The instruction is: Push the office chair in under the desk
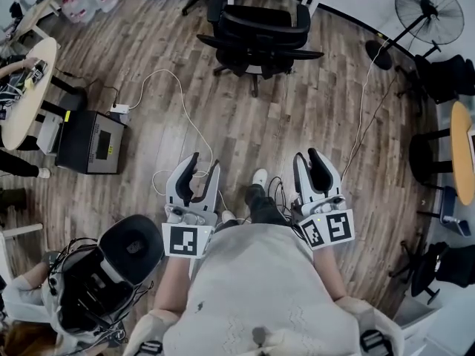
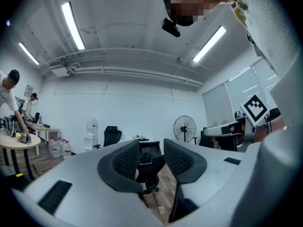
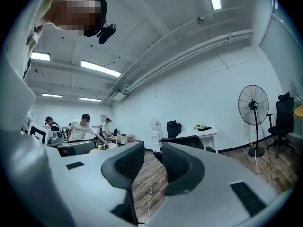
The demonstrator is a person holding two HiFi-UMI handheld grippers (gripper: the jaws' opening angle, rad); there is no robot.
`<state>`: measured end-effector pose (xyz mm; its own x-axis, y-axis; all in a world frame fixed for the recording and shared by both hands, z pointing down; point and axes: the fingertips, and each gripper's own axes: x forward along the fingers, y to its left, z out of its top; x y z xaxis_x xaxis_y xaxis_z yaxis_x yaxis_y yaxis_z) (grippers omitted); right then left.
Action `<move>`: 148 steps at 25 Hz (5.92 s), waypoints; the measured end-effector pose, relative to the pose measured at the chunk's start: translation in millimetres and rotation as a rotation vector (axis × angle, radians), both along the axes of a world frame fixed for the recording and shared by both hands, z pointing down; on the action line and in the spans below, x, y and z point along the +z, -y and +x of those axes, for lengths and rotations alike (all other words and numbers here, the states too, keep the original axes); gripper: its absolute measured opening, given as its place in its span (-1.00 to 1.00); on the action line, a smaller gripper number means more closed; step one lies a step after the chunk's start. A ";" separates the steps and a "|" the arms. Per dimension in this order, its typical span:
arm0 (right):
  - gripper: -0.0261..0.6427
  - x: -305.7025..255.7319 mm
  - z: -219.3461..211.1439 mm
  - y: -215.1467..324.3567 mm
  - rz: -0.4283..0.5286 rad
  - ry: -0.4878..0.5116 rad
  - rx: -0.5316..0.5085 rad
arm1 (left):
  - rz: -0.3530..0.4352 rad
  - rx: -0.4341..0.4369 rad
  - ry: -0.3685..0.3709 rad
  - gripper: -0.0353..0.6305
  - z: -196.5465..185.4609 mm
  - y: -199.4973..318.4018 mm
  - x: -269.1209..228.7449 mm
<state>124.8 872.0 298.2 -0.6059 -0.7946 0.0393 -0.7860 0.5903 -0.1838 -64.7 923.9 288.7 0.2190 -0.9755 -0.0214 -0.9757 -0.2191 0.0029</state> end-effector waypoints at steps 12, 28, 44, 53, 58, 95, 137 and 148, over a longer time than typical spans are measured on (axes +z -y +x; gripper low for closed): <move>-0.52 -1.5 29.6 98.2 -0.009 0.028 -0.025 | -0.005 -0.019 0.025 -0.40 31.3 95.4 -8.7; -0.47 -8.3 93.2 217.0 0.017 0.028 -0.077 | 0.022 -0.100 0.010 -0.40 89.2 202.8 -21.5; -0.45 12.4 126.3 267.5 -0.019 -0.003 -0.034 | -0.010 -0.116 -0.020 -0.40 100.7 259.3 2.2; -0.44 16.9 112.5 318.6 -0.039 -0.042 0.014 | -0.026 -0.086 -0.014 -0.40 77.6 324.1 7.3; -0.43 22.9 89.8 357.9 -0.047 -0.073 0.023 | -0.030 -0.078 -0.017 -0.40 53.7 368.7 11.5; -0.36 146.0 -5.4 591.1 -0.252 -0.353 0.146 | -0.219 0.088 0.127 -0.31 -78.8 614.0 137.6; -0.13 216.2 -21.8 717.2 -0.140 -0.376 0.130 | -0.285 0.043 0.238 -0.09 -99.5 735.5 222.0; -0.11 220.1 -18.8 722.9 -0.113 -0.411 0.149 | -0.270 0.057 0.240 -0.06 -97.2 752.4 218.9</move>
